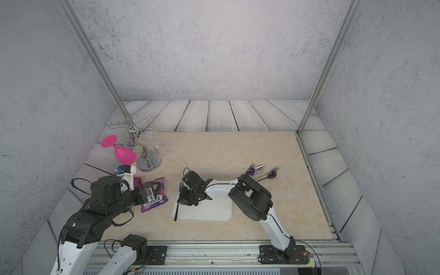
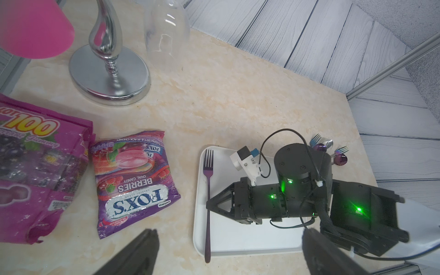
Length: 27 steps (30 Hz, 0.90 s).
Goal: Set the spoon and fork side by side
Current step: Place the fork on the tray.
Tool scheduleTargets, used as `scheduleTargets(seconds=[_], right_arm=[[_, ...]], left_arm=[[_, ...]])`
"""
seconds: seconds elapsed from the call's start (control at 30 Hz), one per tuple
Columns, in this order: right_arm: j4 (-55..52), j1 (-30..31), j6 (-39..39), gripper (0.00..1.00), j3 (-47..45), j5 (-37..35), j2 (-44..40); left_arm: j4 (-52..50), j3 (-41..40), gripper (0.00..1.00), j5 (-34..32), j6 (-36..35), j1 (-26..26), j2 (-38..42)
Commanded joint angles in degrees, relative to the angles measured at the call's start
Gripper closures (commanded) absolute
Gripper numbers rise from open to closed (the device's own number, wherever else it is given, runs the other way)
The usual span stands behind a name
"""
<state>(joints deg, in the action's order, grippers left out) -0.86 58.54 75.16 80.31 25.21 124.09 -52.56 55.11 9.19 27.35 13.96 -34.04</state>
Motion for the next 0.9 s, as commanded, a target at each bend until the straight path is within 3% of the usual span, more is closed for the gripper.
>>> scheduleTargets(seconds=[0.0, 0.37, 0.87], right_arm=[[-0.81, 0.12, 1.21, 0.82, 1.12, 0.44, 1.82], [1.04, -0.51, 2.02, 0.95, 2.16, -0.54, 2.91], [-2.73, -2.15, -6.18, 1.0, 0.87, 0.55, 0.26]], left_arm=[[0.17, -0.09, 0.0, -0.78, -0.53, 0.19, 0.4], [0.07, 0.27, 0.01, -0.98, -0.94, 0.19, 0.2], [0.33, -0.33, 0.01, -1.14, -0.72, 0.19, 0.29]])
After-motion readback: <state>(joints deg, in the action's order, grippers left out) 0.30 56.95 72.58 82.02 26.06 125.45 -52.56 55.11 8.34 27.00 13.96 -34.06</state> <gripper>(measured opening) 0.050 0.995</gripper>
